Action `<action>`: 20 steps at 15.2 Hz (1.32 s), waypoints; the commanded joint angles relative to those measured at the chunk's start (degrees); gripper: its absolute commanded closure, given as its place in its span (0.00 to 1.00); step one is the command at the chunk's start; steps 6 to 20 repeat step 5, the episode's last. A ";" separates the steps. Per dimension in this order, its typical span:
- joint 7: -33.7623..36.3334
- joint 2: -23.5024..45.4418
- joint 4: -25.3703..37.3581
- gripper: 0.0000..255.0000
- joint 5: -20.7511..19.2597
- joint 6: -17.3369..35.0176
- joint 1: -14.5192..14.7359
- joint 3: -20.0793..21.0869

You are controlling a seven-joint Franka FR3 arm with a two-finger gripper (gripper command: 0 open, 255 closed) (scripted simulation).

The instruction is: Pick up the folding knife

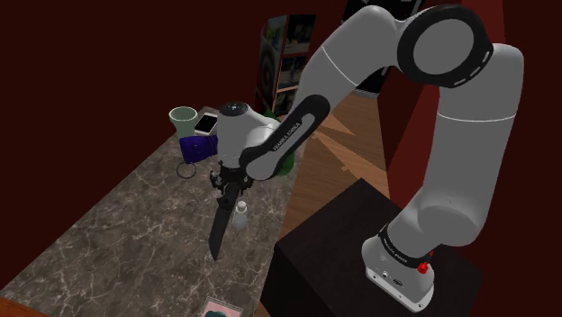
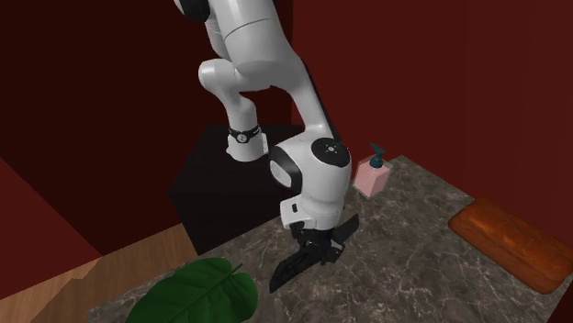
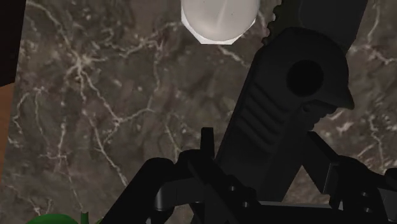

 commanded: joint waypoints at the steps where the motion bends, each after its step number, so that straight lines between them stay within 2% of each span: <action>1: -0.88 -1.49 -0.26 1.00 1.08 -1.16 -0.72 0.83; 4: -1.70 -3.00 -0.47 1.00 2.21 -2.38 -1.33 1.66; 20: -1.71 -3.01 -0.47 1.00 2.22 -2.37 -1.33 1.66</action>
